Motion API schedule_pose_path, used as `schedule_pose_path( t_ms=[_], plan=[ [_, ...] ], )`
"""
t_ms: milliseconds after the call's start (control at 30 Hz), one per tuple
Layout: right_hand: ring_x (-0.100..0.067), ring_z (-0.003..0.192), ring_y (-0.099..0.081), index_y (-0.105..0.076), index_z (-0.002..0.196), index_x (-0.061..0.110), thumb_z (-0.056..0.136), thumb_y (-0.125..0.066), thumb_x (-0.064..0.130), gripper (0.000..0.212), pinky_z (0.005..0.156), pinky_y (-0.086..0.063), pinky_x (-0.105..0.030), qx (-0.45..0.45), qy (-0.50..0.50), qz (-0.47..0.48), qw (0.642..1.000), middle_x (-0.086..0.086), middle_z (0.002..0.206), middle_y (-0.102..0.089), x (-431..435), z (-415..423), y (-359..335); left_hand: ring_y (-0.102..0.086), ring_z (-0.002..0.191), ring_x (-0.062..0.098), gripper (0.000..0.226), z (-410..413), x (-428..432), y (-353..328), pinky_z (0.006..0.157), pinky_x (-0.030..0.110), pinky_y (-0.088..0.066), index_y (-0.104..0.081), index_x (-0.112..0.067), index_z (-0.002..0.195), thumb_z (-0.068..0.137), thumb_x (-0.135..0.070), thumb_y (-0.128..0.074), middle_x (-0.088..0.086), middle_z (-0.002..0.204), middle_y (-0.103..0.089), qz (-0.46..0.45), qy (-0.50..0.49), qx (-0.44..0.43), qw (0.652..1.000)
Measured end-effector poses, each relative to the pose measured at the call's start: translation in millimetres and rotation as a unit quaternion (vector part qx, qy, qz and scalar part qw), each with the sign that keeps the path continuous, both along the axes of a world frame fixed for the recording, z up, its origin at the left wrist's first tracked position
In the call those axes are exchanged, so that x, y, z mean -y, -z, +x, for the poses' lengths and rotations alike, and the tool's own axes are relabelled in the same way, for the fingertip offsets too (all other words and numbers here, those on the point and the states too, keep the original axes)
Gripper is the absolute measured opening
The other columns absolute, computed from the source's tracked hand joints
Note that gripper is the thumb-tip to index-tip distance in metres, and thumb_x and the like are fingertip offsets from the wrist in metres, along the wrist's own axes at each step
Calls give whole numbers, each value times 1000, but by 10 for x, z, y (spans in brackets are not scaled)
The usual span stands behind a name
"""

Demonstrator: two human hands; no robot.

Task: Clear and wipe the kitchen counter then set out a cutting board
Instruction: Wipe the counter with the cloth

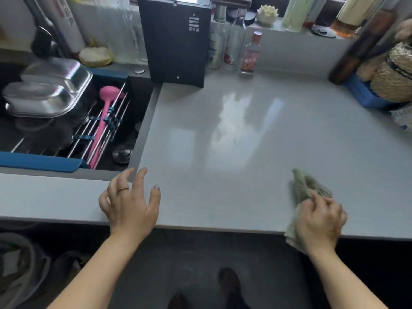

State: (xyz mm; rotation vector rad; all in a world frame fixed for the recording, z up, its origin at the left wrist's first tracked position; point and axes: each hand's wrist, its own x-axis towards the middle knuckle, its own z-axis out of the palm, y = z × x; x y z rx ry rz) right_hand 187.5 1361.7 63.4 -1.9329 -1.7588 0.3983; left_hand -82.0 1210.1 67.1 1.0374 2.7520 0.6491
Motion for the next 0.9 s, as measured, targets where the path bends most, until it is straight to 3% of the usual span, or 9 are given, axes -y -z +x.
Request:
schedule_pose_path(
  t_ms=[133,233,333,400,500,600,767,833,900],
  plan=[
    [-41,117,-34,-53,128,14,89,-40,23,42,100,-31,-49,71,21,-60,995,-23,129,-38,-13,-135,-7,-24,133,30,61,-13,26,48,106,50,-16,-44,-18,130,76,-44,-31,12,143,-37,-12,-19,4,1000],
    [-34,115,-35,-46,131,23,88,-45,25,43,96,-34,-43,117,-161,-37,979,-14,133,-37,518,-851,59,-25,132,28,61,22,30,80,105,48,-16,-45,-19,130,76,-44,-31,11,142,-38,-15,-26,12,999],
    [-29,119,-26,-30,133,31,88,-42,30,46,97,-31,-40,122,-386,-87,910,-5,137,-25,905,-1585,61,-26,133,27,60,28,-6,93,105,46,-16,-46,-20,129,76,-43,-31,9,142,-40,-10,-37,15,999],
    [-28,116,-25,-31,128,31,88,-40,30,42,95,-30,-40,109,-439,-83,888,-4,133,-26,791,-1819,46,-27,133,26,59,31,-58,83,105,46,-17,-46,-21,129,77,-42,-30,8,142,-41,-1,-51,15,999],
    [-27,112,-30,-40,125,33,88,-38,33,37,94,-32,-38,66,-430,-30,900,-4,128,-36,251,-1733,116,-29,132,27,59,57,-149,56,105,47,-18,-46,-21,129,78,-43,-27,8,142,-42,-8,-62,15,998],
    [-32,113,-35,-46,126,33,88,-41,34,38,95,-35,-40,99,-349,20,931,-6,128,-44,-683,-1372,138,-26,134,24,60,140,-238,57,107,47,-17,-43,-25,131,78,-45,-24,5,144,-39,-22,-57,23,998],
    [-39,122,-33,-48,127,26,88,-41,29,40,102,-33,-46,108,-212,-22,971,-16,134,-42,-1763,-896,68,-28,134,23,60,236,-417,100,106,45,-17,-42,-27,132,77,-47,-26,3,144,-40,-29,-62,20,997],
    [-40,120,-34,-48,125,18,87,-43,25,39,99,-34,-47,113,-231,-23,966,-19,133,-40,-1616,-1047,62,-29,134,24,61,217,-509,124,105,46,-19,-42,-25,132,77,-47,-27,4,143,-41,-38,-71,11,997],
    [-39,111,-44,-54,119,18,84,-45,27,37,88,-42,-44,129,-342,18,931,-17,125,-49,-1210,-1240,52,-31,133,26,60,126,-620,132,104,47,-20,-44,-22,131,78,-46,-29,6,142,-43,-37,-87,3,996]
  ],
)
